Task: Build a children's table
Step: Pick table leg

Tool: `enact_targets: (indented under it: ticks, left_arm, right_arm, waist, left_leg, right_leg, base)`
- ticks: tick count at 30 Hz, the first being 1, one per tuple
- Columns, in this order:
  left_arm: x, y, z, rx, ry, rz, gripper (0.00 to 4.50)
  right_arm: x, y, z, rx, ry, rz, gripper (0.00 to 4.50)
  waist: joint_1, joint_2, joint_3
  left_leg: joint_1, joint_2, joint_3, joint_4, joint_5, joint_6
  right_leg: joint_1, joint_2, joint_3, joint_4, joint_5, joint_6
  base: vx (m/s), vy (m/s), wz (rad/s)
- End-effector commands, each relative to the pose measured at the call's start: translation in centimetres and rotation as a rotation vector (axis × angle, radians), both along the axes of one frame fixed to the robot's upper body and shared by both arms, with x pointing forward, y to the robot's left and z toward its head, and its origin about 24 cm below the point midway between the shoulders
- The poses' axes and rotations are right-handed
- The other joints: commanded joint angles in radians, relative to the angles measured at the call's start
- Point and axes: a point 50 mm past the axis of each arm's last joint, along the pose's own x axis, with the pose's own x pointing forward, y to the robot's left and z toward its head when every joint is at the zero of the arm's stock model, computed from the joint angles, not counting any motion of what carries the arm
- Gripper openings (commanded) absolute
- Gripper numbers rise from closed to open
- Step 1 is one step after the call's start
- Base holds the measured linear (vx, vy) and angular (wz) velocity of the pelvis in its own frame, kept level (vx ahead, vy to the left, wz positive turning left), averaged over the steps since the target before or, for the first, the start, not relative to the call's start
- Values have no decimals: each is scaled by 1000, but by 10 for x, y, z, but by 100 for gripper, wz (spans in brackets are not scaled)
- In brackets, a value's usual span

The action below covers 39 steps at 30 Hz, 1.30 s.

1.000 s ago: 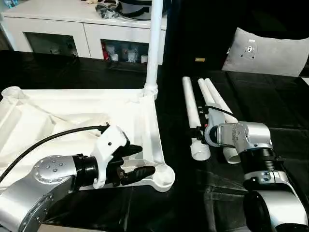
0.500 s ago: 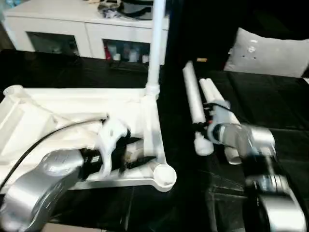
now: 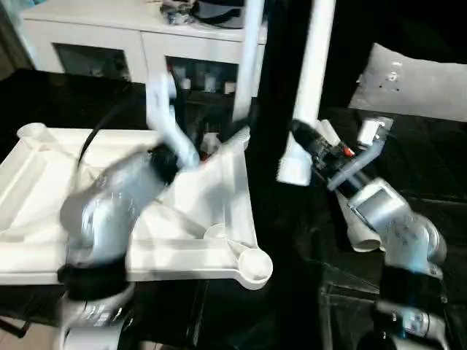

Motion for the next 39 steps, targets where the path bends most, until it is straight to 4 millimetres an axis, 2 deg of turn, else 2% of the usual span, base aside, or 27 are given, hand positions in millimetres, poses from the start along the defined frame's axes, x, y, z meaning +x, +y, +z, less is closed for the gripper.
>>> enact_targets:
  ticks: [1, 2, 5, 8, 9, 10, 11, 13, 17, 21, 22, 23, 25, 26, 28, 29, 32, 33, 34, 36, 38, 39]
  left_arm:
    - [-1, -10, 4, -44, 29, -61, 390]
    - [-2, -13, 7, -61, 31, -82, 390]
    - [-4, -21, 12, -119, 49, -131, 390]
    - [-6, -27, 14, -129, 61, -163, 390]
    - [-6, -29, 15, -132, 64, -174, 390]
    - [-8, -32, 15, -128, 65, -192, 390]
    - [-10, -34, 15, -129, 64, -207, 390]
    - [-12, -34, 15, -129, 62, -215, 390]
    - [-15, -35, 11, -75, 52, -201, 390]
    - [-9, -34, 1, 38, 41, -83, 390]
    - [-6, -34, -4, 74, 34, -20, 390]
    - [-5, -34, -6, 91, 30, 0, 355]
    - [-4, -36, -10, 151, -7, 43, 320]
    - [-3, -36, -13, 197, -41, 86, 320]
    - [-2, -37, -13, 203, -64, 144, 320]
    - [-1, -37, -14, 224, -86, 172, 320]
    - [-1, -38, -17, 282, -132, 237, 329]
    - [-1, -39, -19, 295, -142, 251, 295]
    - [-2, -39, -20, 283, -137, 257, 282]
    - [-3, -40, -20, 269, -130, 259, 298]
    - [-5, -43, -21, 259, -144, 256, 246]
    - [-5, -44, -21, 257, -151, 258, 237]
  right_arm:
    - [-8, 4, 12, 28, -79, 84, 189]
    - [-11, 6, 13, 34, -90, 104, 189]
    - [-16, 10, 15, 33, -112, 152, 189]
    - [-19, 12, 15, 28, -122, 185, 189]
    - [-20, 13, 15, 22, -126, 193, 189]
    - [-20, 16, 15, -2, -129, 202, 189]
    - [-20, 18, 13, -46, -128, 196, 189]
    - [-19, 20, 11, -79, -130, 188, 189]
    - [-13, 31, 6, -252, -162, 99, 189]
    - [-8, 44, 2, -447, -245, -17, 189]
    - [-7, 51, 0, -553, -312, -72, 188]
    - [-7, 54, 0, -573, -331, -78, 188]
    - [-7, 58, 0, -616, -383, -136, 188]
    - [-7, 61, 0, -611, -407, -159, 188]
    - [-6, 61, 1, -616, -433, -229, 188]
    - [-6, 62, 0, -614, -444, -241, 188]
    - [-6, 65, -5, -638, -462, -288, 188]
    - [-6, 65, -7, -641, -463, -299, 188]
    - [-7, 65, -8, -648, -470, -311, 188]
    - [-7, 65, -9, -653, -473, -322, 188]
    - [-8, 66, -11, -642, -470, -331, 188]
    - [-7, 66, -12, -640, -471, -335, 188]
  waist:
    - [5, -7, -61]
    - [7, -5, -61]
    - [10, -8, -58]
    - [10, -16, -57]
    - [13, -12, -57]
    - [13, -12, -56]
    - [15, -19, -55]
    - [16, -17, -55]
    - [14, -17, -53]
    - [10, -13, -51]
    - [10, -12, -51]
    - [9, -13, -51]
    - [9, -11, -52]
    - [8, -7, -53]
    - [4, -10, -56]
    - [3, -10, -54]
    - [-2, -10, -55]
    - [-3, -11, -55]
    - [-4, -11, -55]
    - [-9, -12, -53]
    - [-13, -11, -52]
    - [-15, -10, -52]
  left_leg:
    - [17, 45, -5, -61, -44, 21]
    - [17, 44, -5, -61, -47, 22]
    - [18, 46, -6, -63, -53, 16]
    - [17, 45, -5, -64, -52, 12]
    - [18, 46, -6, -64, -50, 10]
    - [18, 46, -6, -65, -49, 8]
    - [17, 47, -6, -66, -46, 6]
    - [17, 47, -6, -67, -41, -3]
    - [17, 49, -8, -69, -50, -16]
    - [20, 51, -9, -72, -74, -40]
    - [21, 53, -12, -74, -79, -45]
    - [20, 53, -11, -74, -83, -51]
    - [21, 53, -12, -73, -85, -52]
    - [22, 52, -12, -74, -86, -53]
    - [23, 54, -13, -72, -70, -46]
    - [21, 55, -13, -73, -72, -41]
    - [20, 52, -12, -71, -74, -34]
    - [19, 52, -12, -71, -73, -31]
    - [19, 52, -11, -71, -75, -30]
    - [18, 51, -11, -72, -86, -26]
    - [18, 51, -11, -71, -95, -21]
    - [17, 52, -11, -72, -105, -21]
  right_leg:
    - [41, -88, 42, -73, 147, -213]
    - [40, -89, 42, -75, 124, -212]
    - [40, -91, 42, -79, 80, -202]
    - [39, -89, 43, -81, 63, -190]
    - [37, -90, 43, -82, 55, -184]
    - [37, -89, 42, -82, 53, -183]
    - [37, -88, 42, -83, 54, -173]
    - [36, -90, 43, -82, 57, -166]
    - [34, -90, 43, -84, 60, -148]
    - [31, -91, 45, -87, 27, -121]
    - [30, -91, 45, -89, 21, -112]
    - [29, -91, 45, -89, 22, -106]
    - [29, -91, 46, -86, 44, -108]
    - [29, -89, 45, -82, 64, -111]
    - [31, -86, 44, -75, 141, -121]
    - [29, -87, 44, -76, 151, -124]
    - [35, -87, 44, -73, 183, -132]
    - [35, -86, 44, -74, 185, -132]
    - [35, -87, 45, -73, 186, -133]
    - [36, -87, 44, -74, 180, -143]
    - [35, -87, 46, -75, 171, -150]
    - [35, -87, 45, -76, 157, -151]
  base:
    - [0, 0, 0]
    - [0, 0, 0]
    - [0, 0, 0]
    - [0, 0, 0]
    - [0, 0, 0]
    - [0, 0, 0]
    - [0, 0, 0]
    - [0, 0, 0]
    - [0, 0, 0]
    - [0, 0, 0]
    - [0, 0, 0]
    - [0, 0, 0]
    - [0, 0, 0]
    - [0, 0, 0]
    - [0, 0, 0]
    - [0, 0, 0]
    - [0, 0, 0]
    - [0, 0, 0]
    - [0, 0, 0]
    - [0, 0, 0]
    - [0, 0, 0]
    - [0, 0, 0]
